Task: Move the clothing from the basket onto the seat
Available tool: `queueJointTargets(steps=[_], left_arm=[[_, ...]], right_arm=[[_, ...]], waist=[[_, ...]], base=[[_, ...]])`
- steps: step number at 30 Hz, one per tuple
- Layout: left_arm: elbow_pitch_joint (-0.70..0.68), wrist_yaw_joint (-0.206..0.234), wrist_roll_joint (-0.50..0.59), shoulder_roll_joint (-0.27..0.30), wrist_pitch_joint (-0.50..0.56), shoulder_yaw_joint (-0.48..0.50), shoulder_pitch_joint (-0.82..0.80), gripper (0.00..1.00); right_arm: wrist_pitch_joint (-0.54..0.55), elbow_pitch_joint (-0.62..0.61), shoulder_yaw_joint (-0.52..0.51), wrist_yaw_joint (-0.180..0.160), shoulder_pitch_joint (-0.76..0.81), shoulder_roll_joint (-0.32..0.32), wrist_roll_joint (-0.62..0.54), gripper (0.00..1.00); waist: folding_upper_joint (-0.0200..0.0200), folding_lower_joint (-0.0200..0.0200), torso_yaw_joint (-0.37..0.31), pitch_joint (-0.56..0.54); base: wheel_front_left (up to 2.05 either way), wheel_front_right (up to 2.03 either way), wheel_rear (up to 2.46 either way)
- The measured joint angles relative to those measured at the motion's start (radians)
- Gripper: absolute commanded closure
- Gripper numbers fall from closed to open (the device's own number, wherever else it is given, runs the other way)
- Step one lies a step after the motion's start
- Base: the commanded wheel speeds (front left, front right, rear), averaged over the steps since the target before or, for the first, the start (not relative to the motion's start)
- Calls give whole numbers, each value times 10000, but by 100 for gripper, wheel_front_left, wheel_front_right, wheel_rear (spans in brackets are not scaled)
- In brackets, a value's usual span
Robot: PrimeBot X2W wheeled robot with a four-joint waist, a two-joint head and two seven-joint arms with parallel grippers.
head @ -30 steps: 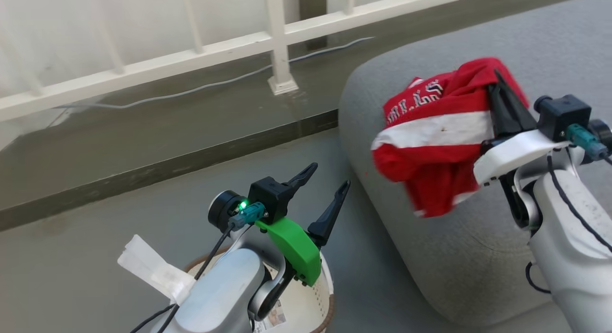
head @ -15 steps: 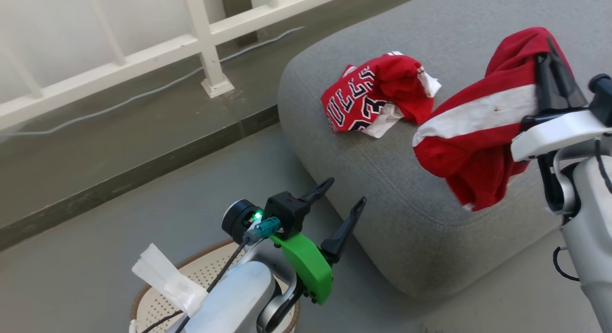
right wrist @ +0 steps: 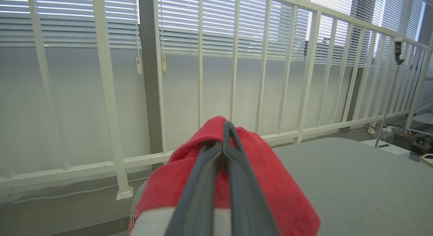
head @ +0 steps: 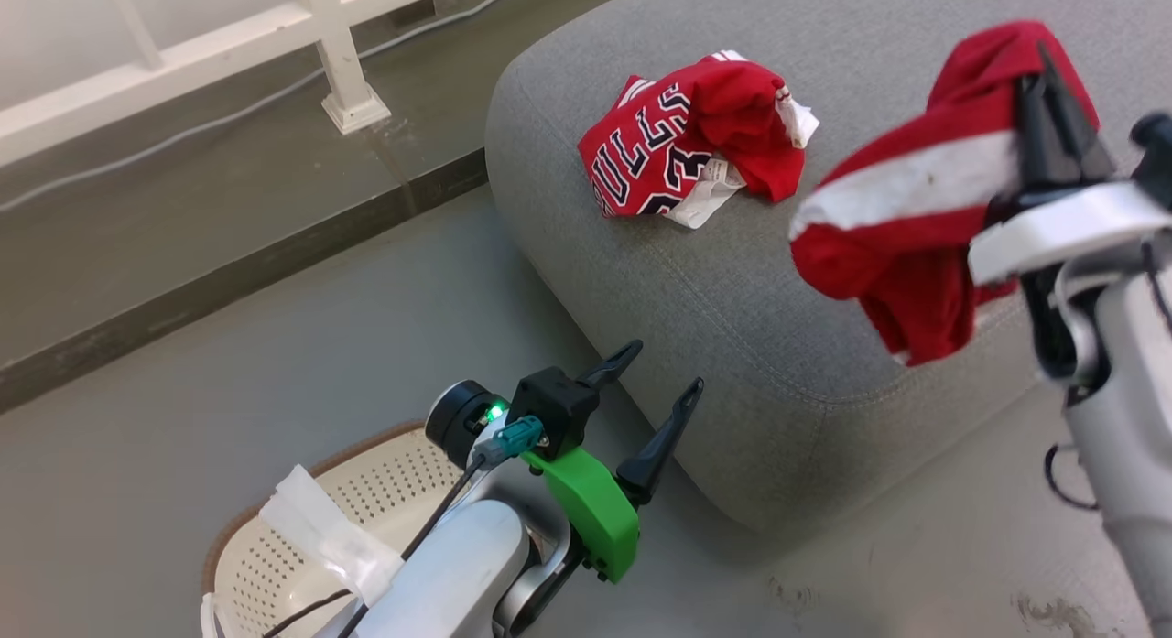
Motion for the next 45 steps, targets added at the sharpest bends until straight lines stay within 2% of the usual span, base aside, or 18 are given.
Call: queueJointTargets(steps=[5, 10, 17, 21, 28, 36, 45], left_arm=[[-192, 73, 98, 4, 194, -102, -221, 0], [-510, 121, 479, 13, 349, -119, -577, 0], [-1034, 173, 685, 19, 502, -226, -1079, 0], [-1279, 174, 871, 50, 627, -318, -1330, 0], [-1546, 173, 1177, 190, 823, -445, -1624, 0], [-1816, 173, 1292, 410, 1174, -537, -1784, 0], [-2123, 180, 1379, 719, 1336, -454, -2022, 0]], right_arm=[[178, 92, -368, 38, -1007, -568, -6, 100], [326, 86, -554, 301, -2310, -656, 115, 100], [591, 581, -966, 307, -3568, -1459, -10, 100], [681, 1028, -1243, 290, -4147, -1843, -52, 100], [765, 2067, -1739, -33, -4286, -2420, -117, 100], [748, 3170, -1906, -228, -4393, -2339, -132, 100], [453, 4468, -1118, -314, -3951, -955, -213, 100]], waist=[[0, 0, 118, 332], [0, 0, 403, 755], [0, 0, 1016, 1378], [0, 1, 1416, 1745], [-1, 1, 2176, 2343], [0, 1, 2929, 2990], [-1, 1, 3355, 3765]], base=[[0, 0, 0], [0, 0, 0], [0, 0, 0], [0, 0, 0], [0, 0, 0], [0, 0, 0], [0, 0, 0]])
